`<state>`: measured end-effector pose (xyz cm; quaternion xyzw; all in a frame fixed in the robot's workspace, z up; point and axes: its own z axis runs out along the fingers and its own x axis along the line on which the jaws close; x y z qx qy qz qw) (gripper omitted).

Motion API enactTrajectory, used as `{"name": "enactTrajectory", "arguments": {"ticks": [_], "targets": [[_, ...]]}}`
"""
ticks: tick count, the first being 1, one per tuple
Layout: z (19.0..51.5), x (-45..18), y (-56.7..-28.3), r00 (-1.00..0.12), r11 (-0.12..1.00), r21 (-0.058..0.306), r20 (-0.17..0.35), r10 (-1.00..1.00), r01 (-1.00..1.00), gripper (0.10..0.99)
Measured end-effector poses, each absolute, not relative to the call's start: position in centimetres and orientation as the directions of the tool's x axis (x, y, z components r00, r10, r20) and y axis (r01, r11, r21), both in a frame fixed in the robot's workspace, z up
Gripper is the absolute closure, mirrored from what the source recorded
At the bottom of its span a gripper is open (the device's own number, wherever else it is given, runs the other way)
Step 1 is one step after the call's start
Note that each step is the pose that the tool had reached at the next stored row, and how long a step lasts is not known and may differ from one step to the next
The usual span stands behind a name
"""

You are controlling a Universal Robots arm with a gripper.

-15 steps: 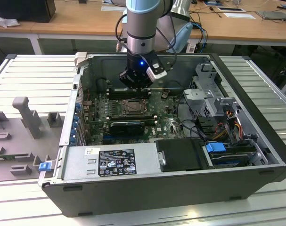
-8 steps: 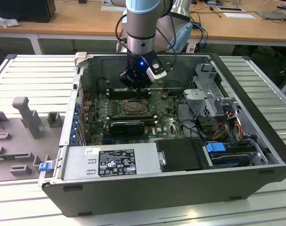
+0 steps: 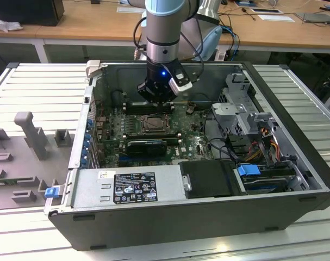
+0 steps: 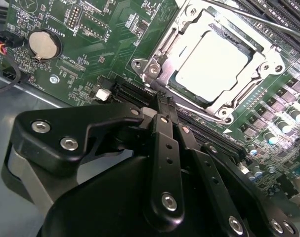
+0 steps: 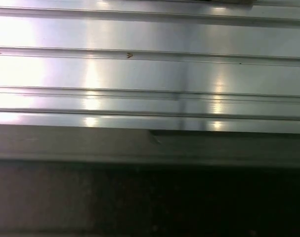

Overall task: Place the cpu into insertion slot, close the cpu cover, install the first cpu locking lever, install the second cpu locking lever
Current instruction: 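Install the first cpu locking lever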

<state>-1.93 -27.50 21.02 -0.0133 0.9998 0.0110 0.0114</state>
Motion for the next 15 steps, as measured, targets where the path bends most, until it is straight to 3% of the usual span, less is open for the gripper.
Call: {"name": "enactTrajectory", "arguments": {"ticks": [15], "targets": [[20.32, -1.84, -27.46, -0.999, 0.999, -0.027, -0.022, -0.028, -0.027, 0.980]]}}
